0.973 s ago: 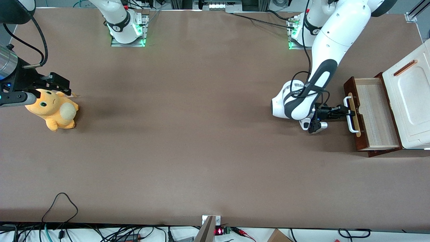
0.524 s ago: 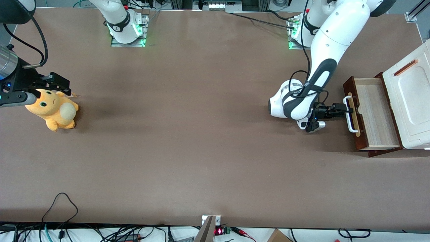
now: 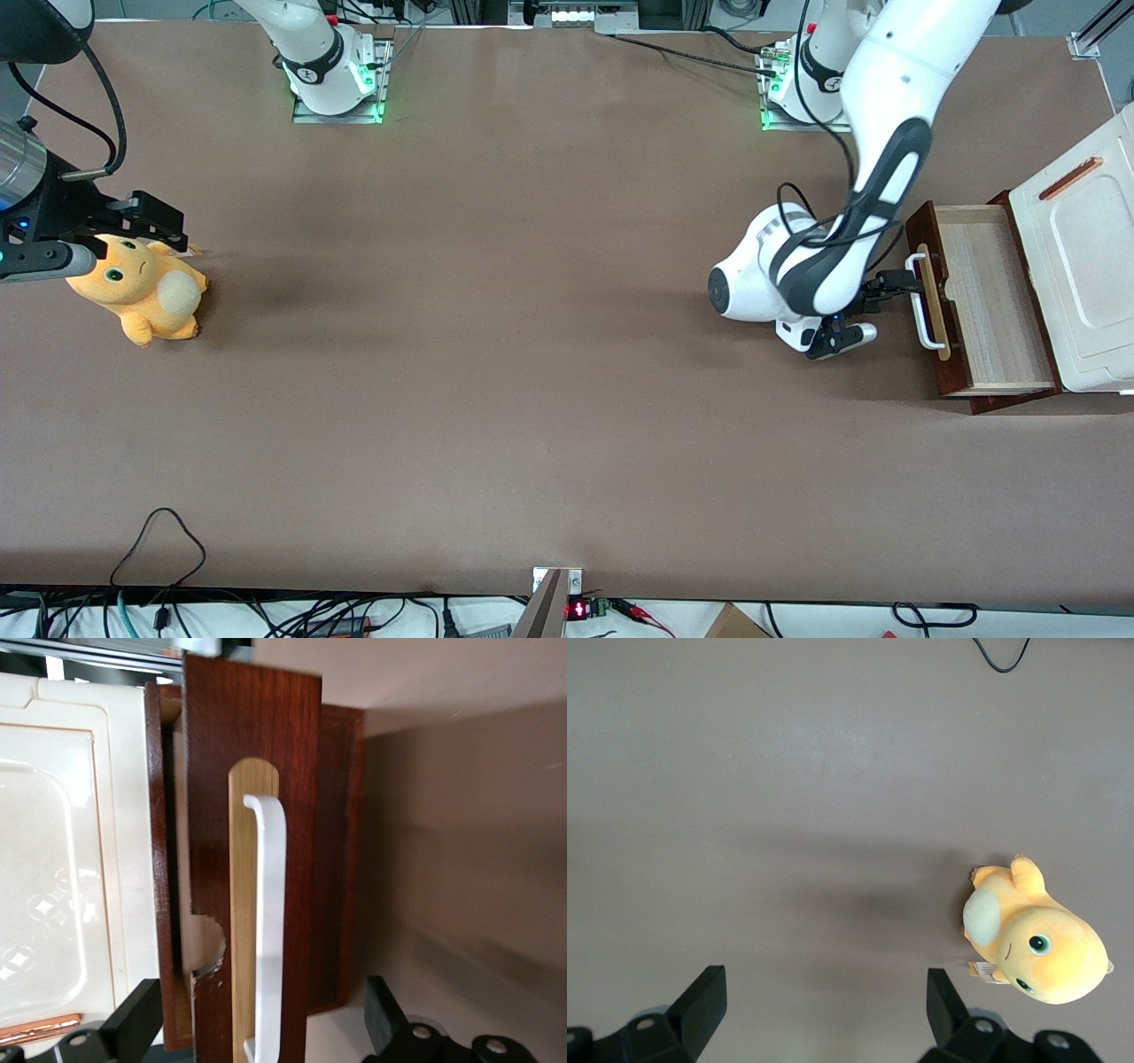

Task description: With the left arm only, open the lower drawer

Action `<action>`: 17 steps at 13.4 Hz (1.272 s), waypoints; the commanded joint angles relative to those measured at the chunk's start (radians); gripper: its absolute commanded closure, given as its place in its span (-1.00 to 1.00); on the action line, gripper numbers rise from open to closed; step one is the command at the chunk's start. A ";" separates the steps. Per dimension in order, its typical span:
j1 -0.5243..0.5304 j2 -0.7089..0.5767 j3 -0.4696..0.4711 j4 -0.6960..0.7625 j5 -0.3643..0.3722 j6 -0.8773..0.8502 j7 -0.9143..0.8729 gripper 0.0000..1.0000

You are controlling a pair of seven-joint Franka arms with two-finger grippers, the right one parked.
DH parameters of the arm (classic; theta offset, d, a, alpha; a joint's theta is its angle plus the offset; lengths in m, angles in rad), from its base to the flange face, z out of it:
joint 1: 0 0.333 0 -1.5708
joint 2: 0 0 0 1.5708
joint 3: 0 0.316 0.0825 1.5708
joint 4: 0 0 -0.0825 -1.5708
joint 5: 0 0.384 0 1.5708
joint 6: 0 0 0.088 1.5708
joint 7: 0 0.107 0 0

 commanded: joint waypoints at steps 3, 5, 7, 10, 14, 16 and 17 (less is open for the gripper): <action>0.046 -0.281 0.009 -0.011 -0.283 0.187 0.272 -1.00; 0.046 -0.374 0.056 -0.005 -0.451 0.222 0.367 -1.00; 0.045 -0.448 0.119 0.002 -0.616 0.248 0.573 -1.00; 0.032 -0.525 0.248 0.009 -0.832 0.261 0.721 -1.00; 0.031 -0.560 0.366 0.010 -0.991 0.268 0.928 -1.00; 0.031 -0.566 0.368 0.010 -0.991 0.271 0.962 -1.00; 0.031 -0.566 0.368 0.010 -0.991 0.271 0.964 -1.00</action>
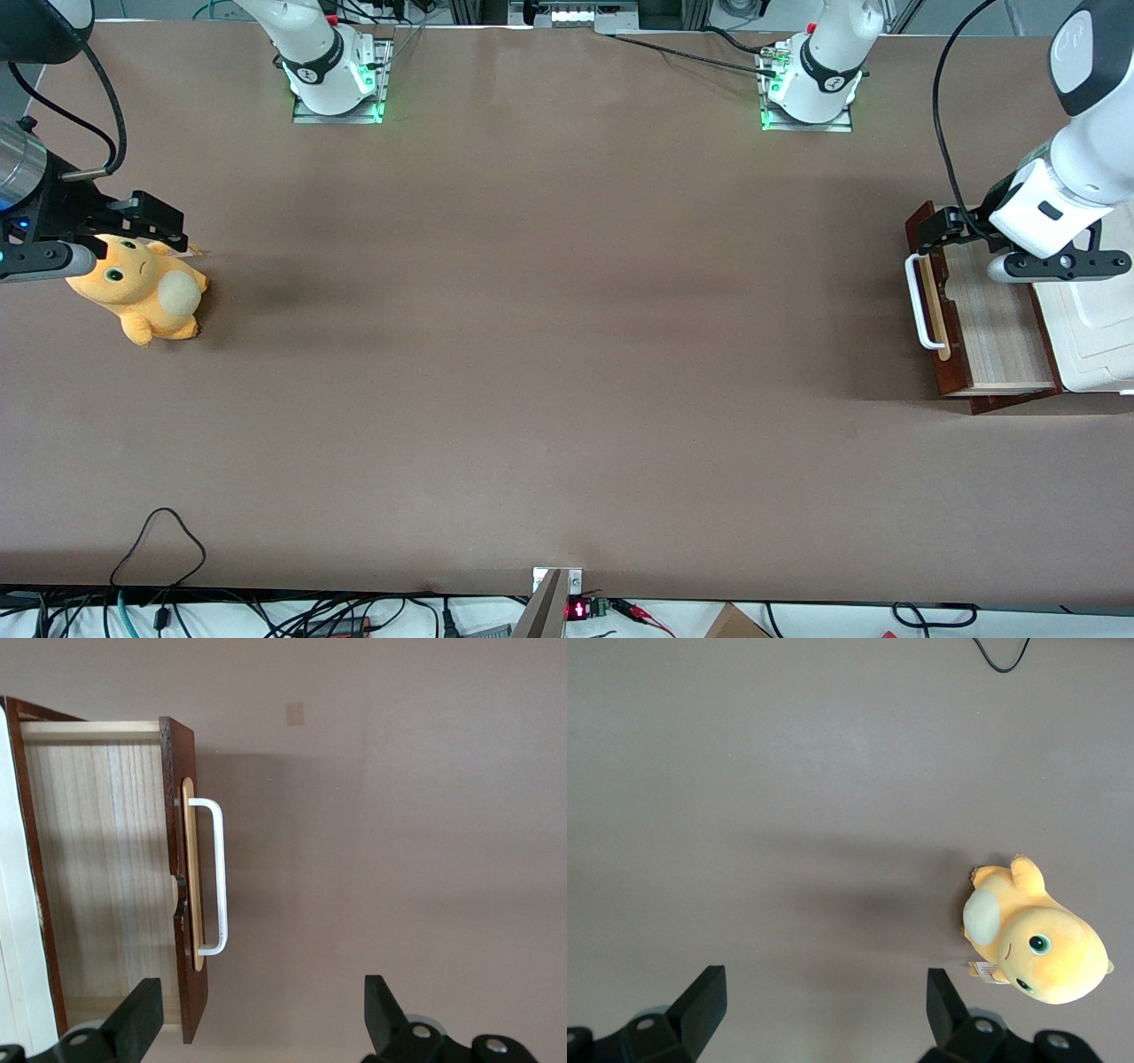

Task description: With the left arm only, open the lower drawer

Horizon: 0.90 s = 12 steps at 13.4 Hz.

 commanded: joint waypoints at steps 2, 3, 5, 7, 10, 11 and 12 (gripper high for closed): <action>-0.009 -0.016 0.002 -0.002 -0.024 0.011 0.035 -1.00; -0.009 -0.016 0.002 0.002 -0.021 0.010 0.035 -1.00; -0.012 -0.016 0.002 0.005 -0.020 0.008 0.033 -1.00; -0.014 -0.016 0.002 0.005 -0.021 0.008 0.033 -1.00; -0.014 -0.016 0.002 0.005 -0.021 0.008 0.033 -1.00; -0.014 -0.016 0.002 0.005 -0.021 0.008 0.033 -1.00; -0.014 -0.016 0.002 0.005 -0.021 0.008 0.033 -1.00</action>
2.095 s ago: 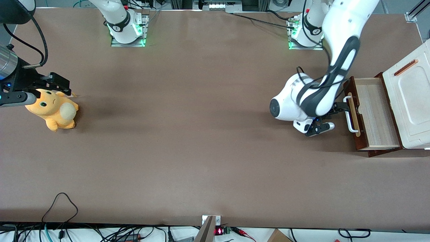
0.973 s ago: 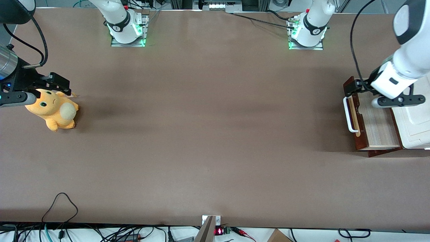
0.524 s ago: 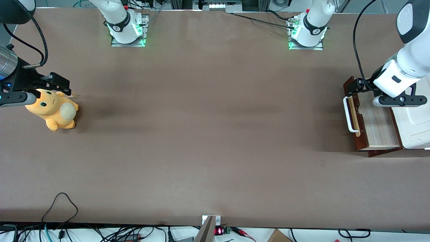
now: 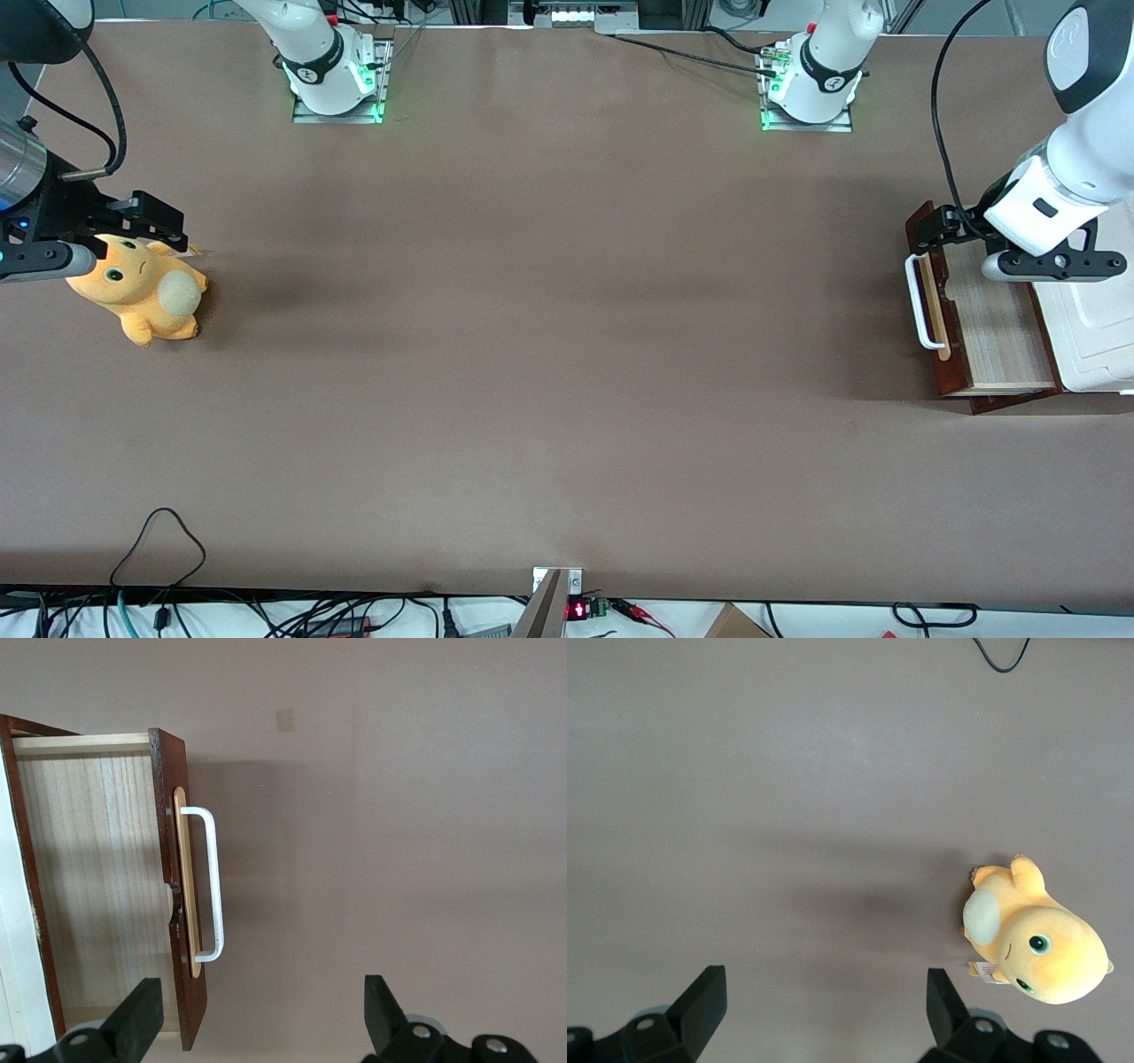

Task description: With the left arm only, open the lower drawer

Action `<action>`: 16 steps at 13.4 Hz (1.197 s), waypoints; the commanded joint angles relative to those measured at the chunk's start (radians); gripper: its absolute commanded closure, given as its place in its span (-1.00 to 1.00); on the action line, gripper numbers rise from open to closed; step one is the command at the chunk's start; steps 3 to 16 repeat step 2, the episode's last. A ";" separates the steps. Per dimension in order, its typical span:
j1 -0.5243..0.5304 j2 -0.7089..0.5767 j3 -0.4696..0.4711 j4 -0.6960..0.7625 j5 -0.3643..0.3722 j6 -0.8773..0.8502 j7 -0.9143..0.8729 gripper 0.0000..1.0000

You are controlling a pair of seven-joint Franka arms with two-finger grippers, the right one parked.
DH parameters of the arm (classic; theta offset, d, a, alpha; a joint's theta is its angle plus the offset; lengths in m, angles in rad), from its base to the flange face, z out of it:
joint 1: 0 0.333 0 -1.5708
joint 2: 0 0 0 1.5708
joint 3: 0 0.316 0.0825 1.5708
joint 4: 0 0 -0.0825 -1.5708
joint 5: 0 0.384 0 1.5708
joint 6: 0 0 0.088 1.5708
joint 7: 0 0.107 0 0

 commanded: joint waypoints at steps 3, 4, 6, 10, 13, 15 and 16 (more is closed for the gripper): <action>-0.004 -0.015 0.004 0.002 -0.021 -0.002 0.022 -1.00; -0.004 -0.015 0.004 0.002 -0.021 -0.002 0.022 -1.00; -0.004 -0.015 0.004 0.002 -0.021 -0.002 0.022 -1.00; -0.004 -0.015 0.004 0.002 -0.021 -0.002 0.022 -1.00; -0.004 -0.015 0.004 0.002 -0.021 -0.002 0.022 -1.00; -0.004 -0.015 0.004 0.002 -0.021 -0.002 0.022 -1.00; -0.004 -0.015 0.004 0.002 -0.021 -0.002 0.022 -1.00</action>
